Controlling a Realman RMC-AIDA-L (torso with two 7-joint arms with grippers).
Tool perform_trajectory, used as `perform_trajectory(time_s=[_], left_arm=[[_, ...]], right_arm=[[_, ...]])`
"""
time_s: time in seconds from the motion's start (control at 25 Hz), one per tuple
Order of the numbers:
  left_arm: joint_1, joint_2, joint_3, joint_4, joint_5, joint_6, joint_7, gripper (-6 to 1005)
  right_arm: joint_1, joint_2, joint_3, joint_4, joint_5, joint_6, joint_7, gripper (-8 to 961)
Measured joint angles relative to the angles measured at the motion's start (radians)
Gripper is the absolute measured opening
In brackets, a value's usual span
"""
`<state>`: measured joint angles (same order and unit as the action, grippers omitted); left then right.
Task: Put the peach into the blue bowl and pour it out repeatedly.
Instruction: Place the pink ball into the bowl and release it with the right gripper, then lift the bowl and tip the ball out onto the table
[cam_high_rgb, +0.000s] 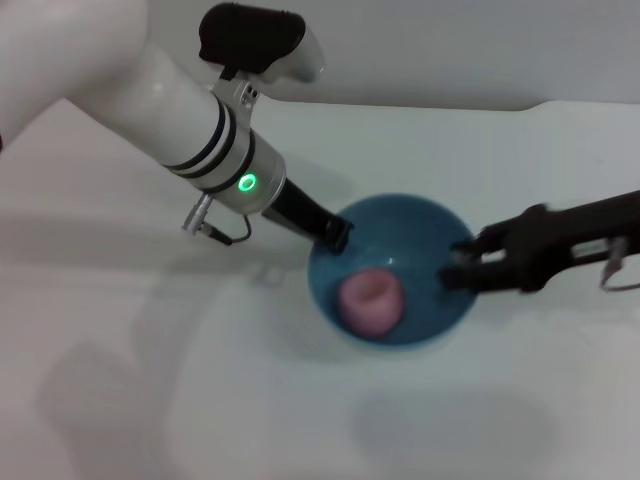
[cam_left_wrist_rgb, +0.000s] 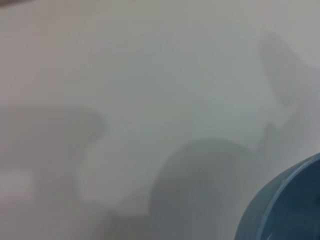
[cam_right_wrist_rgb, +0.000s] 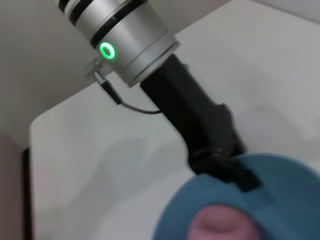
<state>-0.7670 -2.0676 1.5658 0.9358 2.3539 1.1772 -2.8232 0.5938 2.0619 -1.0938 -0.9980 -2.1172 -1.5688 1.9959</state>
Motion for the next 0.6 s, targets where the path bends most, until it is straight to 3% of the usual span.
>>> perform_trajectory(time_s=[0.16,0.36,0.6], left_arm=[[0.018,-0.001,0.07,0.0,-0.001,-0.145,0.005,-2],[0.039,-0.004,0.278,0.01,-0.002,-0.379,0.005,-2],[0.068,-0.008,0.489,0.007,0.007,-0.656,0.004,-1]], right_arm=[[-0.05,0.0,0.175,-0.02,-0.011,0.001,0.02,480],[-0.136,-0.002,0.467,-0.006,-0.007,0.003,0.019,480],[-0.236,-0.028,0.708,0.057,-0.006,-0.012,0.012,481]])
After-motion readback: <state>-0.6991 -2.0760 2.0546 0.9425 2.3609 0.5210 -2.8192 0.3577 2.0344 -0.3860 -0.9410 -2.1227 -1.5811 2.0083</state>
